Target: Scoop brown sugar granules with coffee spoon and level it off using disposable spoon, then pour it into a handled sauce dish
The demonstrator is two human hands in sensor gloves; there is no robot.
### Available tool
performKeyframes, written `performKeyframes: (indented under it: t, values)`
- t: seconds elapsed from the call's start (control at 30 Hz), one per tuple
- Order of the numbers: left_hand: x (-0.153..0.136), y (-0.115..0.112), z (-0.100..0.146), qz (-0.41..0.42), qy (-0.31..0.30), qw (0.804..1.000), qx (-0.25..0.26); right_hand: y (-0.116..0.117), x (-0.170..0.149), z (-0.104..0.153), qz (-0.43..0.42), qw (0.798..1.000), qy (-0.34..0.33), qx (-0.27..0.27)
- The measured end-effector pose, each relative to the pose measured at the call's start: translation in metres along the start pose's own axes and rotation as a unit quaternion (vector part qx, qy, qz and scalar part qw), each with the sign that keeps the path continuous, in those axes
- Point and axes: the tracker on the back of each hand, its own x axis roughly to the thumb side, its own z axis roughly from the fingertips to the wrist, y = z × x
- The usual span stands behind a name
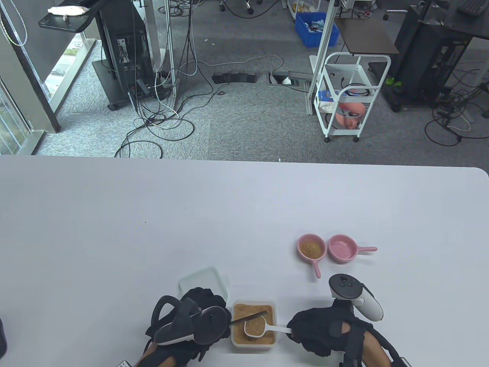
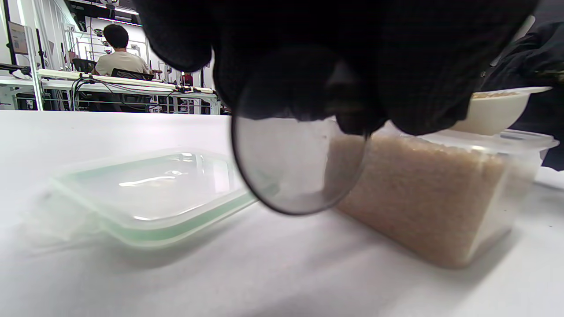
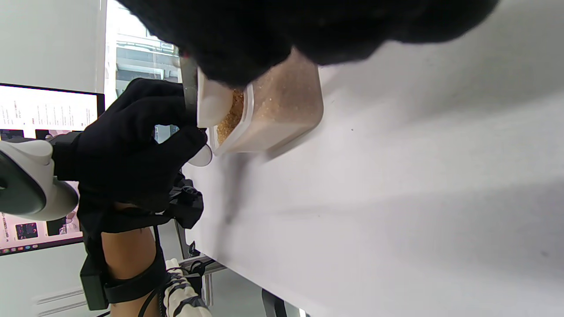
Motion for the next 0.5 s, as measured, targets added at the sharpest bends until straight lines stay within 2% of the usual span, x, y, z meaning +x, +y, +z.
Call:
performKeyframes:
  t: [0.5]
  values:
    - [-0.0041, -0.0001, -0.0004, 0.002, 0.01, 1.0, 0.001, 0.0, 0.0001, 0.0008, 0.0, 1.0, 0.0, -0.001]
